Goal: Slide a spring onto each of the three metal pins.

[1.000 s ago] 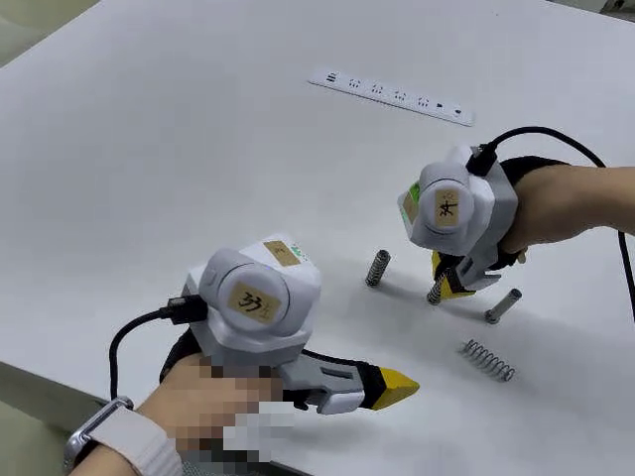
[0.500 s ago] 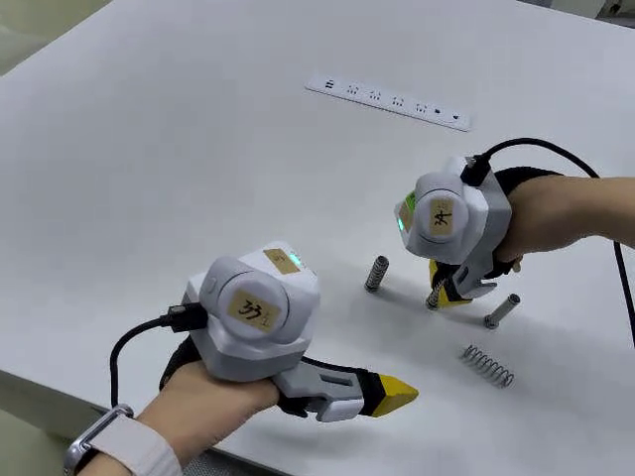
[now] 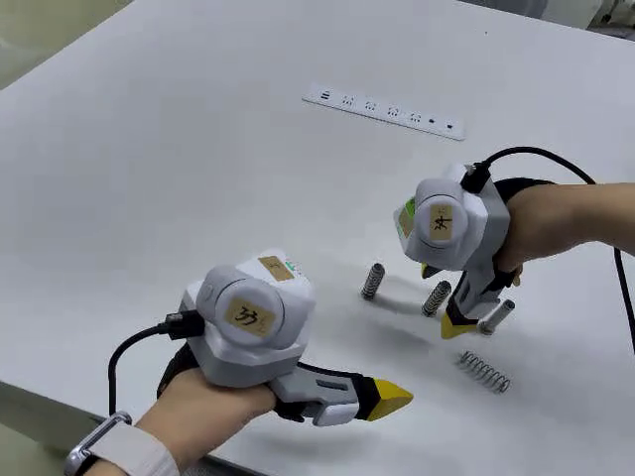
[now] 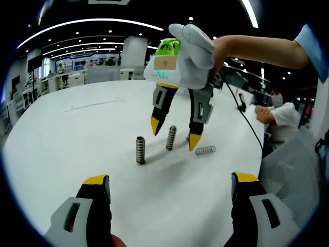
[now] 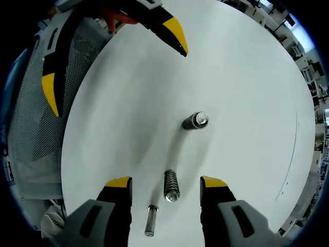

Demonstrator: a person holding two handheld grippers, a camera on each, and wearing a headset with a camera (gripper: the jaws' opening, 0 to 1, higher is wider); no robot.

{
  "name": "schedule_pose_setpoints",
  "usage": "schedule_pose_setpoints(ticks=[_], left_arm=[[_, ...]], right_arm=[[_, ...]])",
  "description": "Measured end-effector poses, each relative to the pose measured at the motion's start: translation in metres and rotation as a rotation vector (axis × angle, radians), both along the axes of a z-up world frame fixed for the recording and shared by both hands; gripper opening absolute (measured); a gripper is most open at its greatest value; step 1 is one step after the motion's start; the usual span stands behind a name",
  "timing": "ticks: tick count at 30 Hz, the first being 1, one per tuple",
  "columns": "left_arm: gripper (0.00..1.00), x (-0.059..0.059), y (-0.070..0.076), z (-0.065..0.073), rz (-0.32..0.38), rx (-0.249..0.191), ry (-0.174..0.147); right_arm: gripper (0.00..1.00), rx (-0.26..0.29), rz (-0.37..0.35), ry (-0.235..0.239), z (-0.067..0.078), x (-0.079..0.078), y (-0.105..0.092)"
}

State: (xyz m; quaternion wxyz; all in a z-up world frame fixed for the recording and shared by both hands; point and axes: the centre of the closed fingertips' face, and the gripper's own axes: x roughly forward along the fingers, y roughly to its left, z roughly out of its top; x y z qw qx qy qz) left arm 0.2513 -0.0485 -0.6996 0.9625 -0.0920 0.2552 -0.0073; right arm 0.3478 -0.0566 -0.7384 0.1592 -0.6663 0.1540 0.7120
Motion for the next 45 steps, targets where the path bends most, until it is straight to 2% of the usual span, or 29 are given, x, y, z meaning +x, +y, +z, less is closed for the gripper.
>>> schedule_pose_setpoints(ticks=[7,11,14,20,24,29,33,38,45], left_arm=[[1.0,-0.001,0.001,-0.001,0.005,0.006,0.005],[1.0,-0.002,0.002,-0.002,0.01,0.008,0.008],[1.0,-0.002,0.003,-0.002,0.015,0.005,0.006],[1.0,-0.002,0.002,-0.003,0.014,0.006,0.006],[1.0,-0.001,0.001,-0.004,0.008,0.011,0.006],[1.0,-0.001,0.0,-0.005,0.003,0.01,0.009],[1.0,-0.002,-0.001,-0.008,-0.002,0.014,0.02],[1.0,-0.003,-0.002,-0.009,-0.008,0.012,0.025],[1.0,-0.003,-0.003,-0.011,-0.012,0.007,0.032]], right_arm=[[0.72,0.04,-0.036,0.025,0.002,0.002,-0.001],[0.91,0.063,-0.079,0.045,0.004,-0.001,-0.002],[0.94,0.079,-0.102,0.062,0.008,-0.001,-0.004],[0.97,0.124,-0.151,0.093,0.013,0.001,-0.008],[0.97,0.175,-0.184,0.138,0.019,-0.003,-0.01],[0.97,0.201,-0.217,0.175,0.023,-0.004,-0.015],[0.99,0.263,-0.261,0.207,0.03,-0.002,-0.013],[0.99,0.311,-0.316,0.25,0.039,-0.001,-0.021],[0.99,0.359,-0.382,0.292,0.041,0.002,-0.035]])
